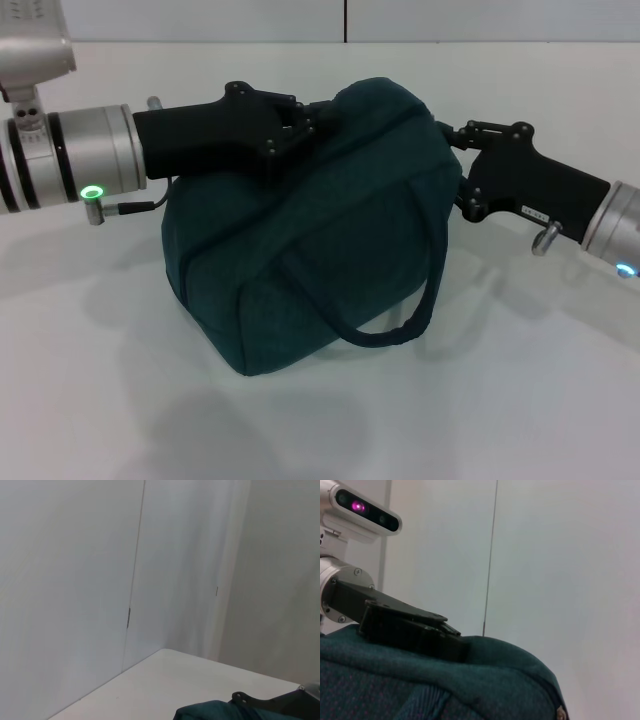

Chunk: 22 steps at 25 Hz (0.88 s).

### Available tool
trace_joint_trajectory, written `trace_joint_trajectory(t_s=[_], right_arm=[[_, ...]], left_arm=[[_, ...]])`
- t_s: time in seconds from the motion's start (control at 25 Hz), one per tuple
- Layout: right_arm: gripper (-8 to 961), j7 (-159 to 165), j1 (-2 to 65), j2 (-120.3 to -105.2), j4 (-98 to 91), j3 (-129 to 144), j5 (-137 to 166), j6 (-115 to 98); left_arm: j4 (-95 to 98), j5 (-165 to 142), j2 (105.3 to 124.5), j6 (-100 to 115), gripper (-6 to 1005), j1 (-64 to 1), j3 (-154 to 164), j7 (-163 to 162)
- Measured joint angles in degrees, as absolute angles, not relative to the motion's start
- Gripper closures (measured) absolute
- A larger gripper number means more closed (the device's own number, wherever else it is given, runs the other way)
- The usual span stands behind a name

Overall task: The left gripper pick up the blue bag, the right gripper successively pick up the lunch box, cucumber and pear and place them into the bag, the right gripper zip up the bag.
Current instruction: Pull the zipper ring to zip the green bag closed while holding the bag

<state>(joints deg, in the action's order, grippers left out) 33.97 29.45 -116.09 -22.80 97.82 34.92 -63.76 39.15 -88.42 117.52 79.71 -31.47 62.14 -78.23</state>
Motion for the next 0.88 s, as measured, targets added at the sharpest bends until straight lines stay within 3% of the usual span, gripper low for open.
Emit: trace_joint_trajectory(t_s=[0.52, 0.88], right_arm=[[858, 30.73, 29.86, -116.11, -22.34, 97.13, 34.64, -63.05], [888, 29.36, 29.16, -115.97, -20.95, 94.91, 33.51, -60.6]], left_arm=[[39.11, -88.26, 117.57, 79.71, 948, -31.47, 62.04, -77.47], [39.11, -88.16, 117.7, 79.36, 947, -31.42, 61.47, -77.64]])
